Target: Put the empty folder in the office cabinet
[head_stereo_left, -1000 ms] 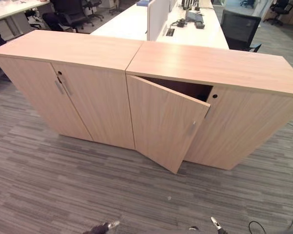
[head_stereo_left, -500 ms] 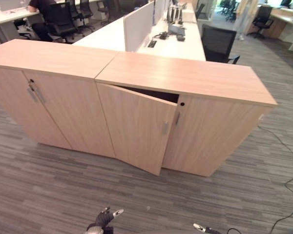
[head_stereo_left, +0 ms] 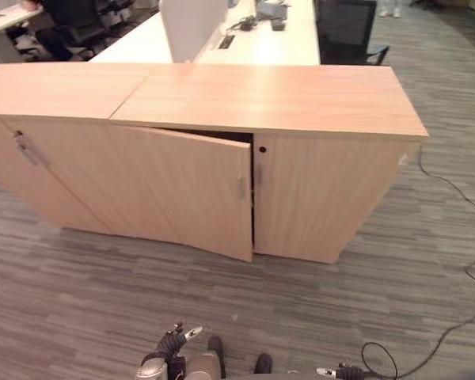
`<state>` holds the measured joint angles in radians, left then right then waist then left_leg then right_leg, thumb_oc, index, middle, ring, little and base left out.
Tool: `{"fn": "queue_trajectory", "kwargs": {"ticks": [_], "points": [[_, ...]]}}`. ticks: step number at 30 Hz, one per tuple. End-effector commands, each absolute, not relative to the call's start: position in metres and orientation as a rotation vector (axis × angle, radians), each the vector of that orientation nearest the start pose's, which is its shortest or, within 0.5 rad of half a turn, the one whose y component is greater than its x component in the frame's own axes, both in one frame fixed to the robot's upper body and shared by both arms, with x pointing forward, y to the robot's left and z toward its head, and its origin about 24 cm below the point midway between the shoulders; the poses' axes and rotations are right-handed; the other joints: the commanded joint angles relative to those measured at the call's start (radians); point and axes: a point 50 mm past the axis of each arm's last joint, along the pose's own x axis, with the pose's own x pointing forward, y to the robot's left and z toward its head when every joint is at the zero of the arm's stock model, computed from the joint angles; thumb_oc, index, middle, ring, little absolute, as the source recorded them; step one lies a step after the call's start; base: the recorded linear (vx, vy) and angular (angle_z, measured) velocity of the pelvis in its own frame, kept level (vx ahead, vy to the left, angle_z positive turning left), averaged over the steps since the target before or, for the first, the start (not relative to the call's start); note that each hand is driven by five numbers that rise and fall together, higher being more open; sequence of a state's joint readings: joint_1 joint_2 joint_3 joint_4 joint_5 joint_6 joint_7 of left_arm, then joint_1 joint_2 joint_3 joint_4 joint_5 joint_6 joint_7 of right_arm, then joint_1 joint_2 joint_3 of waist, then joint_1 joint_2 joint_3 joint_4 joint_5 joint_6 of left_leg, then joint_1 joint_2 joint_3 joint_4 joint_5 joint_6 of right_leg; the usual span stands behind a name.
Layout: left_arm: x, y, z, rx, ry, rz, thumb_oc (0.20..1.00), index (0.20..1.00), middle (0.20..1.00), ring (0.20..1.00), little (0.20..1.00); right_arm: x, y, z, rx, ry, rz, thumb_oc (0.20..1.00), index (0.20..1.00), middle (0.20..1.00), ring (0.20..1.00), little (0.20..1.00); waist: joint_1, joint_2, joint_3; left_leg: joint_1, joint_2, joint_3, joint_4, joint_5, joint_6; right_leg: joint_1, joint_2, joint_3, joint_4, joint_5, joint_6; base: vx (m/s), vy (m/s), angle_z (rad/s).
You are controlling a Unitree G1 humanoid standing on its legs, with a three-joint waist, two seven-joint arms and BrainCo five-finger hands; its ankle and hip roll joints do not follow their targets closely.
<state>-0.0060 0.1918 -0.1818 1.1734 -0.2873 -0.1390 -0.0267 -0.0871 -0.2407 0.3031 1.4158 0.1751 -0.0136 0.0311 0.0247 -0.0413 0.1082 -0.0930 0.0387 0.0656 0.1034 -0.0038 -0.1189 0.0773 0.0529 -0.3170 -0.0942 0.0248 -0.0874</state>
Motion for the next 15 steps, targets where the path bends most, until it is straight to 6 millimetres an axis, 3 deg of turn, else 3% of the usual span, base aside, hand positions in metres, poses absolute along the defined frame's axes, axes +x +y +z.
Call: {"fn": "queue_trajectory", "kwargs": {"ticks": [1,2,6,13,15], "points": [[0.077,0.200,-0.168,0.059,1.162,0.056,1.000,1.000,1.000,1.000,1.000,0.085,-0.228,-0.166,-0.241,1.331,-0.005,1.000,1.000,1.000,1.000,1.000,0.013,0.023,-0.054,0.031,-0.021,0.016,-0.002,-0.046,0.082,0.021,-0.109,0.023,0.007,-0.061,0.149,0.12,0.194,0.10],[0.076,0.201,-0.169,0.064,1.167,0.069,1.000,1.000,1.000,1.000,1.000,0.086,-0.228,-0.166,-0.249,1.327,0.001,1.000,1.000,1.000,1.000,1.000,0.011,0.033,-0.072,0.071,-0.035,-0.004,-0.084,-0.026,0.091,0.014,-0.115,0.022,0.007,-0.057,0.155,0.08,0.137,0.06],[0.084,0.203,-0.166,0.110,1.142,0.028,1.000,1.000,1.000,1.000,1.000,0.082,-0.238,-0.164,-0.263,1.331,-0.007,1.000,1.000,1.000,1.000,1.000,-0.001,0.043,-0.102,0.129,-0.048,0.000,-0.191,0.002,0.094,0.014,-0.117,0.034,0.007,-0.061,0.167,0.07,0.108,0.02],[0.115,0.202,-0.157,0.188,1.038,-0.043,1.000,1.000,1.000,1.000,1.000,0.078,-0.243,-0.164,-0.270,1.336,-0.014,1.000,1.000,1.000,1.000,1.000,-0.017,0.039,-0.119,0.153,-0.056,0.008,-0.191,-0.018,0.103,0.030,-0.133,0.050,0.007,-0.057,0.183,0.03,0.057,-0.05],[0.115,0.200,-0.158,0.208,1.048,-0.081,1.000,1.000,1.000,1.000,1.000,0.073,-0.243,-0.165,-0.265,1.352,-0.005,1.000,1.000,1.000,1.000,1.000,-0.022,0.039,-0.122,0.156,-0.058,0.011,-0.191,-0.022,0.105,0.030,-0.134,0.055,0.007,-0.055,0.186,0.01,0.037,-0.10]]}}
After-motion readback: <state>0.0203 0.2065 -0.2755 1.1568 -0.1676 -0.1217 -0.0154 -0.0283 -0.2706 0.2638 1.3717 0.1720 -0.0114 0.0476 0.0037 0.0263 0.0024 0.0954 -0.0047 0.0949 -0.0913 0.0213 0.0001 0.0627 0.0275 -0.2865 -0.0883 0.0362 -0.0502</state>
